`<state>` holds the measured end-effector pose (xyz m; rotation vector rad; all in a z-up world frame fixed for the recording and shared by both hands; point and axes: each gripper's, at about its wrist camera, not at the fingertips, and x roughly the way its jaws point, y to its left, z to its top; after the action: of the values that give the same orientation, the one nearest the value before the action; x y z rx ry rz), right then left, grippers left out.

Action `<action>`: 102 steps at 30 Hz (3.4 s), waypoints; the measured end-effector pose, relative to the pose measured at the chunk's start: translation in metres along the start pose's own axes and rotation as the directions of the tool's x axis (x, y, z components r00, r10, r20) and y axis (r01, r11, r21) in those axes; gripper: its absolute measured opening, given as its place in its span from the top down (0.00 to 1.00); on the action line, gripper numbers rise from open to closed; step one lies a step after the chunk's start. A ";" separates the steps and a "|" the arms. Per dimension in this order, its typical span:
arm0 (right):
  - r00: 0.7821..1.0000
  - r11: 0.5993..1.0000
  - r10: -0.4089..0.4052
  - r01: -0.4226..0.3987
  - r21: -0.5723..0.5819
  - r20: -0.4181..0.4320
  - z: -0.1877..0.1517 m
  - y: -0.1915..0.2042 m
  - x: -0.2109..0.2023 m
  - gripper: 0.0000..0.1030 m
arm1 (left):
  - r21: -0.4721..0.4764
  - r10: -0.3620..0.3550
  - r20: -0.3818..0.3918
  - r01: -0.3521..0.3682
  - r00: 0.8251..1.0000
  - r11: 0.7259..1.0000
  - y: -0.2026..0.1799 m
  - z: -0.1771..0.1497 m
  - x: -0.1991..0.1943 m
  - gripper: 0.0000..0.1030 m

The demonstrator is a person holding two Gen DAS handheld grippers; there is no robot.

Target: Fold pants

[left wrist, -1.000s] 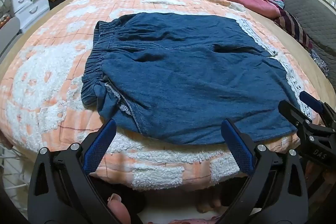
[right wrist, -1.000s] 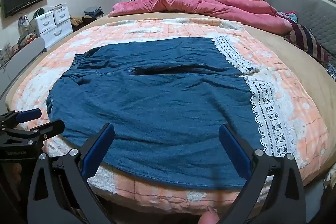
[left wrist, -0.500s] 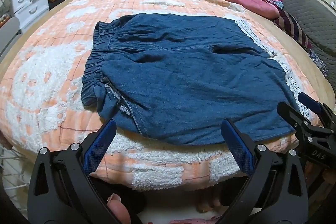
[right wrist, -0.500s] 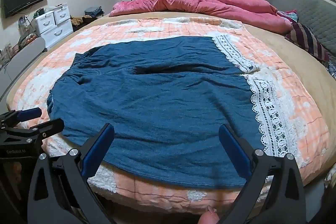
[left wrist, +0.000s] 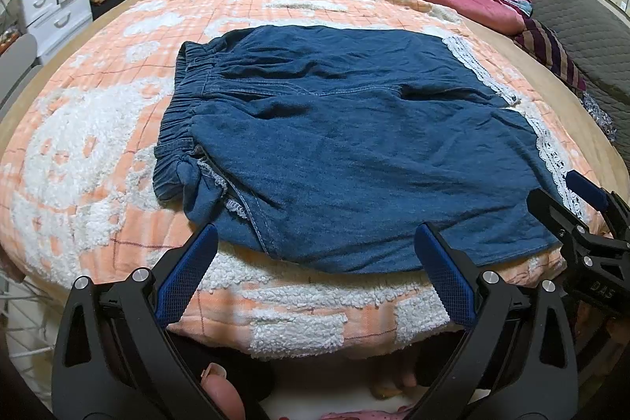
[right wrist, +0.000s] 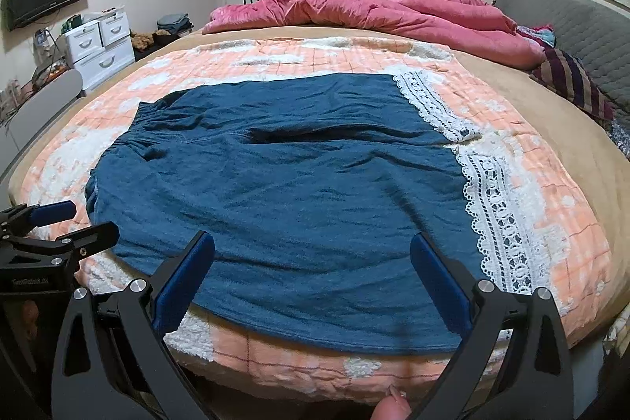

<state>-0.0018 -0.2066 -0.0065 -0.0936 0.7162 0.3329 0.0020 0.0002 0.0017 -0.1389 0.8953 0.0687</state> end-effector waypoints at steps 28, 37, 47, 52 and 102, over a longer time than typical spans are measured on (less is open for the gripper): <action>1.000 1.000 0.002 -0.002 0.004 -0.006 -0.002 -0.002 -0.003 0.04 | 0.008 -0.007 0.008 0.007 1.000 1.000 -0.005 0.001 0.001 0.09; 1.000 1.000 -0.001 0.001 0.003 -0.009 -0.002 -0.002 -0.003 0.04 | 0.011 -0.015 0.012 0.015 1.000 1.000 -0.006 0.002 0.000 0.09; 1.000 1.000 -0.017 0.018 0.009 -0.017 -0.001 -0.003 0.001 0.04 | 0.018 -0.029 0.020 0.029 0.999 0.999 -0.007 0.009 0.004 0.09; 0.999 0.999 -0.032 0.033 0.011 -0.032 0.000 -0.002 0.006 0.04 | 0.014 -0.033 0.027 0.033 0.999 0.999 -0.003 0.014 0.007 0.09; 0.941 0.935 0.139 -0.228 -0.273 -0.309 0.208 0.067 0.242 0.04 | -0.050 -0.065 -0.029 0.064 0.997 0.997 0.160 0.175 0.153 0.55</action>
<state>0.2769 -0.0379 -0.0072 -0.3756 0.9589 0.6203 0.2137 0.1847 -0.0249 -0.2146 0.9198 0.0283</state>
